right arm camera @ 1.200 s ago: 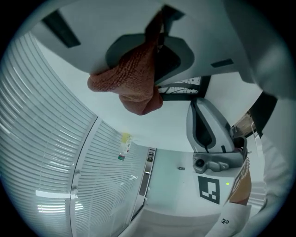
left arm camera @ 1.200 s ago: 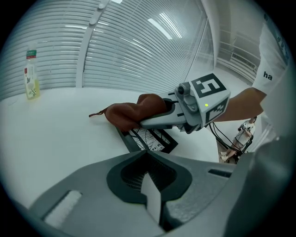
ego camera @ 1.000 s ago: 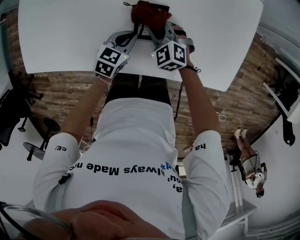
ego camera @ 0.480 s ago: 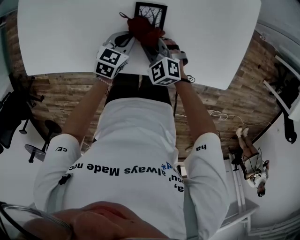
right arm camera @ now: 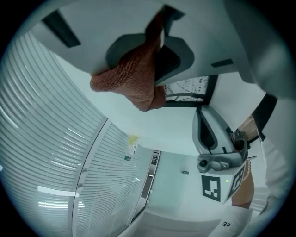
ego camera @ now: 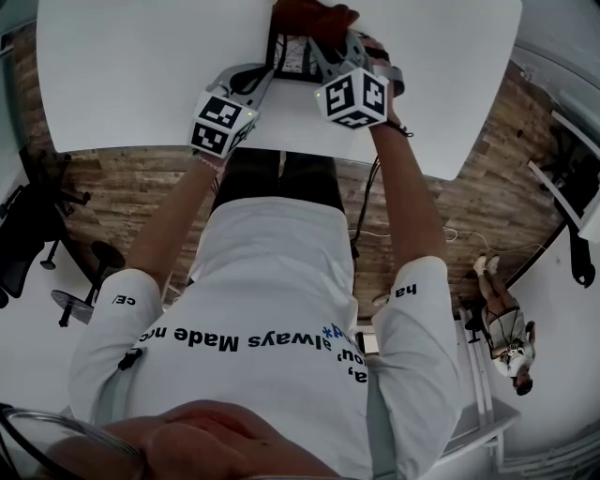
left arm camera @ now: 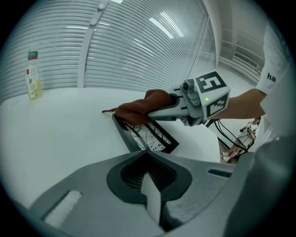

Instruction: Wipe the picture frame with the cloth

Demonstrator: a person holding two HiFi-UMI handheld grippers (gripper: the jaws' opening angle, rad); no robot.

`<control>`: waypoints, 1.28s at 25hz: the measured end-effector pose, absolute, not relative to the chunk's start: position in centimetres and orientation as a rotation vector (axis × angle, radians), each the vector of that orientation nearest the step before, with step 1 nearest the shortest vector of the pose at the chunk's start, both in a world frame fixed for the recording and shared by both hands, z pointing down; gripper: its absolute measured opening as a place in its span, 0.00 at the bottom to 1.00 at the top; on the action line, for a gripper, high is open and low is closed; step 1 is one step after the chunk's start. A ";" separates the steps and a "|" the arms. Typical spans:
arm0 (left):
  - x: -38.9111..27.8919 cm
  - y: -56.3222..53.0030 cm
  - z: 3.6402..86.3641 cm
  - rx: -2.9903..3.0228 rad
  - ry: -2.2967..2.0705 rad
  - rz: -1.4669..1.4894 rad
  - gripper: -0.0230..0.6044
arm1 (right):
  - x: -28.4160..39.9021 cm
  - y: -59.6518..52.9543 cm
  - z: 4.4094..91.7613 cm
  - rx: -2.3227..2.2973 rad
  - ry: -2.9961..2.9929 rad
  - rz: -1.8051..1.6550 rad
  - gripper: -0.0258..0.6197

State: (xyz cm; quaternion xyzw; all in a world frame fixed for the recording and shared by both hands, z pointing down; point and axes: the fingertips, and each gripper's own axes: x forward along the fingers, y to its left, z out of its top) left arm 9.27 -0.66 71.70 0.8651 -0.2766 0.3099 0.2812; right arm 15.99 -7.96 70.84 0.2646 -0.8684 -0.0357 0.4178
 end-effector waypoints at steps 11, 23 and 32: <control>9.4 -0.8 71.7 2.306 -0.750 0.823 0.04 | 16.8 -9.1 71.3 0.659 -2.215 -0.048 0.09; 9.4 -0.8 71.8 2.299 -0.777 0.828 0.04 | 15.8 -3.2 71.2 0.660 -2.296 0.079 0.09; 9.3 -0.9 71.8 2.294 -0.790 0.824 0.04 | 14.4 2.1 70.9 0.658 -2.339 0.164 0.09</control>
